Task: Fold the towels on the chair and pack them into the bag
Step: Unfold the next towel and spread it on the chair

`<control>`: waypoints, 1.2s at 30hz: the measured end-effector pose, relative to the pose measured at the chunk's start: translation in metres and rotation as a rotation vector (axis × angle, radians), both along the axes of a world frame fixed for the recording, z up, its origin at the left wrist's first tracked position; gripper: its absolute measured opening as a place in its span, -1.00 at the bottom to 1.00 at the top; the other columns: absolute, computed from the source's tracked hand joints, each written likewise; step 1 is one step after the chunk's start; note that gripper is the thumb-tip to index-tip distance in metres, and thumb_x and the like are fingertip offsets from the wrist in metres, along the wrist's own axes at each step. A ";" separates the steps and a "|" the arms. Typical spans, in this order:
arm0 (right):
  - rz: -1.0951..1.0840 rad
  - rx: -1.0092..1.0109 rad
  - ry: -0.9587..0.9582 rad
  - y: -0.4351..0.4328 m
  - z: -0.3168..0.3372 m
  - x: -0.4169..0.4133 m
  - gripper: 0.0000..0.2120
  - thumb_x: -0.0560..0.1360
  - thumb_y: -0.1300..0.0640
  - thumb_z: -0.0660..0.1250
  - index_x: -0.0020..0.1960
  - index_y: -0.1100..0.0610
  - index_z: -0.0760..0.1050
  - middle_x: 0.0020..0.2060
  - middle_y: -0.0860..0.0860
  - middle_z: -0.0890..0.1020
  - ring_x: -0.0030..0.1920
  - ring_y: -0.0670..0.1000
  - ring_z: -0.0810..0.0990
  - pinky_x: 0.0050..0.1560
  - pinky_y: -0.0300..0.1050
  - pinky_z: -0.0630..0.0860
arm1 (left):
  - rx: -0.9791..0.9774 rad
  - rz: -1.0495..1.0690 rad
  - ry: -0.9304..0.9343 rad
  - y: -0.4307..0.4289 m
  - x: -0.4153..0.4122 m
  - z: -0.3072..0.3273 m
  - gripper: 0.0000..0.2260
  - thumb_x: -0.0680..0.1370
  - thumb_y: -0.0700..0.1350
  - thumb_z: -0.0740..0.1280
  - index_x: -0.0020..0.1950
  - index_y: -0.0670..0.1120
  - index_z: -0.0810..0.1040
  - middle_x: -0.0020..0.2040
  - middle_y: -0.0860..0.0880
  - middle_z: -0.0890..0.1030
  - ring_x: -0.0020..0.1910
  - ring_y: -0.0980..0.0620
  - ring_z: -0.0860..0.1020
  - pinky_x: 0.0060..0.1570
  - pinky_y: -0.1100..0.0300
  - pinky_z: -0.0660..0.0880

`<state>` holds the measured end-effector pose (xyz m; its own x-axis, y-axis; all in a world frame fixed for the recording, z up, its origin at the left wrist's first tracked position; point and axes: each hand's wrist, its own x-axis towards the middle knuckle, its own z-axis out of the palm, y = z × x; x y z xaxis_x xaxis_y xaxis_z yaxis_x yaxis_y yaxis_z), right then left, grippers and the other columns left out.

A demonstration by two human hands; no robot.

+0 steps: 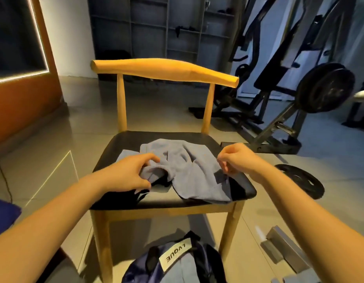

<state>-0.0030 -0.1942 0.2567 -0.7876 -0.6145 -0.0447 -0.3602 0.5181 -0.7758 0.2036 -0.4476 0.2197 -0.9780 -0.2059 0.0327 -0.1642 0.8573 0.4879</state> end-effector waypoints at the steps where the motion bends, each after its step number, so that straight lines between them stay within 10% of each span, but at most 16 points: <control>1: -0.069 0.093 0.006 0.008 0.000 -0.004 -0.78 0.62 0.19 0.31 -0.15 0.28 0.59 -0.36 0.18 0.62 -0.31 0.13 0.61 -0.24 -0.04 0.62 | -0.127 0.006 -0.026 -0.004 0.005 0.000 -0.48 0.43 -0.04 0.51 0.29 0.27 0.38 0.08 0.23 0.55 -0.05 0.27 0.53 -0.08 0.32 0.47; 6: -0.103 0.530 -0.200 0.033 -0.008 -0.001 -0.49 0.60 -0.20 0.32 0.05 0.30 0.59 -0.24 0.19 0.74 -0.25 0.13 0.76 -0.16 0.06 0.71 | -0.447 0.186 0.121 -0.015 0.018 0.001 -0.86 0.46 -0.14 0.40 -0.07 0.07 0.50 -0.07 0.09 0.55 -0.01 -0.01 0.51 -0.03 0.04 0.49; 13: -0.214 0.287 -0.184 0.013 -0.029 0.012 -0.76 0.58 0.04 0.41 -0.02 0.23 0.53 -0.22 0.19 0.69 -0.37 0.09 0.71 -0.42 -0.12 0.62 | 0.087 0.200 0.394 -0.007 0.019 0.008 -0.91 0.56 -0.20 0.42 -0.10 -0.01 0.65 -0.13 0.20 0.65 -0.12 0.22 0.59 -0.17 0.36 0.50; 18: -0.282 -0.091 -0.213 0.019 -0.011 0.002 -0.81 0.62 0.17 0.33 0.02 0.31 0.59 -0.22 0.21 0.62 -0.26 0.16 0.61 -0.16 -0.02 0.62 | 0.309 0.196 0.501 0.000 0.013 0.015 -0.93 0.56 -0.12 0.47 -0.05 -0.11 0.71 -0.18 0.00 0.70 -0.21 0.13 0.63 -0.19 0.38 0.52; 21: -0.305 -0.439 0.142 0.020 0.002 0.003 -0.79 0.57 0.14 0.33 -0.14 0.26 0.59 -0.22 0.24 0.60 -0.16 0.22 0.58 0.02 0.22 0.62 | 0.587 0.230 0.497 0.008 0.002 0.012 -0.84 0.59 -0.05 0.43 -0.11 -0.10 0.72 -0.24 -0.10 0.70 -0.25 -0.01 0.61 -0.20 0.16 0.54; 25: -0.055 -0.510 0.529 0.006 0.001 0.034 -0.80 0.55 0.14 0.39 -0.24 0.14 0.56 -0.34 -0.01 0.60 -0.27 -0.03 0.56 -0.22 -0.12 0.51 | 0.744 0.265 0.445 0.033 -0.014 0.004 -0.69 0.59 0.04 0.41 -0.18 -0.18 0.68 -0.27 -0.21 0.59 -0.24 -0.03 0.50 -0.18 0.14 0.44; 31: 0.042 -0.172 0.356 -0.008 -0.056 0.035 -0.86 0.52 0.18 0.37 -0.22 0.11 0.54 -0.42 0.03 0.63 -0.39 -0.04 0.61 -0.27 0.10 0.59 | -0.152 0.190 0.326 0.041 -0.018 -0.011 -0.81 0.53 0.10 0.47 -0.18 0.02 0.64 -0.28 0.05 0.57 -0.26 0.09 0.52 -0.16 0.03 0.54; 36: 0.035 -0.224 0.094 -0.008 -0.048 0.036 -0.77 0.55 0.33 0.30 -0.08 0.08 0.68 -0.25 0.01 0.73 -0.25 -0.07 0.68 -0.20 -0.13 0.63 | -0.144 0.131 0.350 0.035 -0.009 -0.019 -0.79 0.53 0.04 0.48 -0.14 0.10 0.45 -0.31 0.09 0.56 -0.29 0.11 0.53 -0.26 0.16 0.49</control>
